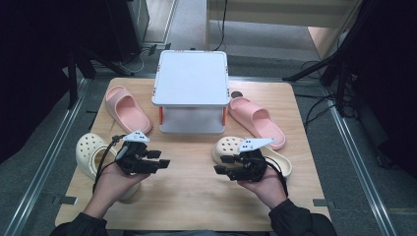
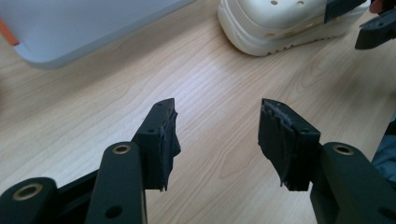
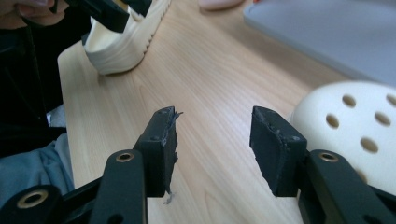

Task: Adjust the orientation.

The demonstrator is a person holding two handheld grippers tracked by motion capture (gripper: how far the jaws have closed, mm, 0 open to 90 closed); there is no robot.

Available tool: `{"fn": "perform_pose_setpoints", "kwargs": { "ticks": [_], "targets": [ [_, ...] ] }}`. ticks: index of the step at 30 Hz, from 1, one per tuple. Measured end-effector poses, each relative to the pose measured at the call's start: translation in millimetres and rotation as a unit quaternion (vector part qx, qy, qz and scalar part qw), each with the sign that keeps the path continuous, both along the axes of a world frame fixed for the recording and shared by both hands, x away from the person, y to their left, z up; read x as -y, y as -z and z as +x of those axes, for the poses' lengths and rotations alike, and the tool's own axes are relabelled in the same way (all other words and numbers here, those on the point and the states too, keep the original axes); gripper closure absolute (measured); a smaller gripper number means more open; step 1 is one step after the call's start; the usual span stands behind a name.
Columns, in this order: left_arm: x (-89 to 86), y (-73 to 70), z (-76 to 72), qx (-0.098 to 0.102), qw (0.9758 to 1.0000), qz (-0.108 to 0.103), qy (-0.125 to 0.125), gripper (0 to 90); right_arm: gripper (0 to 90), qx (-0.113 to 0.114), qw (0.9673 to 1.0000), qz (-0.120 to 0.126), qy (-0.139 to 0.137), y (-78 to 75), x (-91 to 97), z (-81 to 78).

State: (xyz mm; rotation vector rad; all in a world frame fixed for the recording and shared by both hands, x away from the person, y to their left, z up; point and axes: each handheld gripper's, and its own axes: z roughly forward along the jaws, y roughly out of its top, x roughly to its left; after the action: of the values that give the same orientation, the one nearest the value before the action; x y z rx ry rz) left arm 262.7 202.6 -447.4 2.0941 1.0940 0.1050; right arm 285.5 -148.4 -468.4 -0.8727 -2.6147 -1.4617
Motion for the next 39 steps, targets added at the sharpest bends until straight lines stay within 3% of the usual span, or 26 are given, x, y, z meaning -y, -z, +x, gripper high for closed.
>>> {"fn": "perform_pose_setpoints", "kwargs": {
  "ticks": [5, 7, 16, 20, 27, 28, 29, 37, 39],
  "targets": [
    [-13.4, -6.5, -10.7, 0.007, 0.9998, -0.008, -0.016, 45.8, 51.3, 0.036, 0.9992, 0.007, -0.015, -1.0, -4.1, 0.9],
    [-19.0, -8.3, -14.6, 0.011, 0.9995, -0.007, -0.027, 45.9, 51.3, 0.039, 0.9990, 0.008, -0.022, -1.0, -8.3, 2.1],
    [-48.9, -15.6, -32.2, 0.013, 0.9968, -0.014, -0.078, 45.1, 52.2, 0.020, 0.9984, -0.004, -0.053, -0.9, -28.0, 11.9],
    [-54.9, -21.5, -39.3, 0.021, 0.9959, -0.004, -0.088, 46.0, 52.8, 0.018, 0.9976, -0.002, -0.067, -1.5, -33.4, 14.1],
    [-85.5, -30.7, -50.5, 0.027, 0.9897, 0.007, -0.140, 45.7, 52.7, 0.007, 0.9964, -0.005, -0.085, -1.5, -44.2, 16.4],
    [-85.5, -30.7, -50.5, 0.027, 0.9897, 0.007, -0.140, 45.7, 52.7, 0.007, 0.9964, -0.005, -0.085, -1.5, -44.2, 16.4],
    [-93.3, -32.3, -50.6, 0.030, 0.9880, 0.005, -0.151, 45.6, 52.4, 0.008, 0.9960, -0.010, -0.089, -1.4, -44.9, 14.6],
    [-119.3, -25.6, -41.6, 0.035, 0.9815, 0.020, -0.187, 44.7, 52.0, 0.009, 0.9967, -0.016, -0.079, 0.0, -42.4, 16.3],
    [-123.3, -23.4, -39.0, 0.033, 0.9812, 0.018, -0.189, 45.0, 51.9, 0.010, 0.9970, -0.014, -0.076, -0.2, -41.9, 16.1]
  ]
}}
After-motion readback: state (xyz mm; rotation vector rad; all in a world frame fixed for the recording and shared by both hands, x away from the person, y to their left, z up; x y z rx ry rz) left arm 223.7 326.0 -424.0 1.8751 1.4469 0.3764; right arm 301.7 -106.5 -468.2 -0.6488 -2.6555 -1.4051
